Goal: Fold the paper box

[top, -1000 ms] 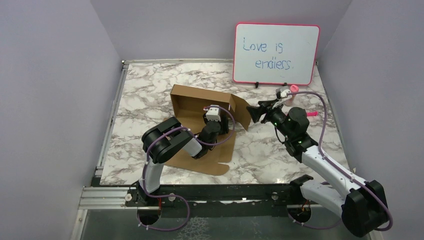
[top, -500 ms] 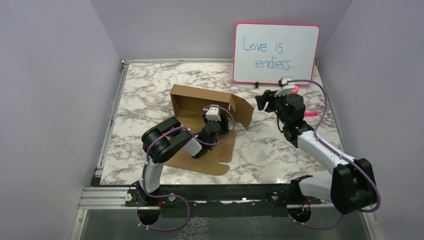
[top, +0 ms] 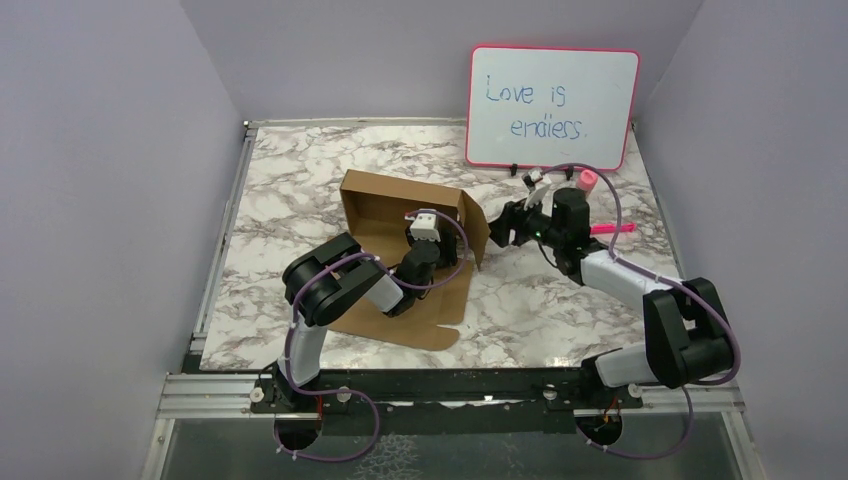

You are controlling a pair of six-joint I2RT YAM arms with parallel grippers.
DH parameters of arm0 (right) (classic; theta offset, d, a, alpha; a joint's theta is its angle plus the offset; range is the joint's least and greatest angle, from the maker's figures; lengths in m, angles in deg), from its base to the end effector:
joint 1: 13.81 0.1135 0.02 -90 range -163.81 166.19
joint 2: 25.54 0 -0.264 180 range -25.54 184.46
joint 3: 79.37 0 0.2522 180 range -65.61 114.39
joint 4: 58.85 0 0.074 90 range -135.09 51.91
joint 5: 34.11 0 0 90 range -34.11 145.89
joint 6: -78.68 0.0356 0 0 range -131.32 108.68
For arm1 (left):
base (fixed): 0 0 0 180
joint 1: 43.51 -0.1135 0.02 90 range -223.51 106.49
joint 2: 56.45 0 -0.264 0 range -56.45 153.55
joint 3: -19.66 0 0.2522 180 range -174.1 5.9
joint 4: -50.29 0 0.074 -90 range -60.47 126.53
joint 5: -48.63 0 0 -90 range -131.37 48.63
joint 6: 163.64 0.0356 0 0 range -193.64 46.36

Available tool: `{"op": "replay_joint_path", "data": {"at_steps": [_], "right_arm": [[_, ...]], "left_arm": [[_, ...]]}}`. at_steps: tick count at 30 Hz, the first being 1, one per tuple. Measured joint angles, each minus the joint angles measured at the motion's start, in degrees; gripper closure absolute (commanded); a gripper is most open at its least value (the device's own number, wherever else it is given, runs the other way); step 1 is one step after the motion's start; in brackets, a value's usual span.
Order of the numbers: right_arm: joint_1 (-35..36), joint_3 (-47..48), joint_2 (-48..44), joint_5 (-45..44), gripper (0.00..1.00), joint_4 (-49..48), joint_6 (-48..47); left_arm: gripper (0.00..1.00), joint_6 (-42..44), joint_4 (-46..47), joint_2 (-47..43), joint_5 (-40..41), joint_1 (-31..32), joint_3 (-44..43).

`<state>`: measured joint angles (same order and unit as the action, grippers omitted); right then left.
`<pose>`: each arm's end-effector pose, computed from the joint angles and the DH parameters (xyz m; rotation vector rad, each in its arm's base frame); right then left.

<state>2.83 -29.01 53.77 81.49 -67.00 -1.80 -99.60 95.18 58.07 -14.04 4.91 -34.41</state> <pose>0.2743 0.0980 0.2132 -0.4245 1.9202 0.7333 0.2483 -0.2552 0.1060 0.0246 1.8376 -0.4797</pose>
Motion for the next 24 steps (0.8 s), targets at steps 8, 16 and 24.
{"op": "replay_joint_path", "data": {"at_steps": [8,16,24], "right_arm": [[-0.1,0.9,1.3,9.7,0.37,-0.3,4.0],[-0.2,2.4,1.4,10.3,0.37,-0.7,5.5],[-0.2,-0.6,1.5,7.4,0.37,-1.0,5.5]], "left_arm": [[0.41,-0.2,0.0,0.0,-0.1,0.0,0.0],[0.36,-0.2,0.0,-0.1,-0.2,-0.4,0.0],[0.28,-0.2,-1.5,-4.1,-1.8,-0.3,3.2]]}}
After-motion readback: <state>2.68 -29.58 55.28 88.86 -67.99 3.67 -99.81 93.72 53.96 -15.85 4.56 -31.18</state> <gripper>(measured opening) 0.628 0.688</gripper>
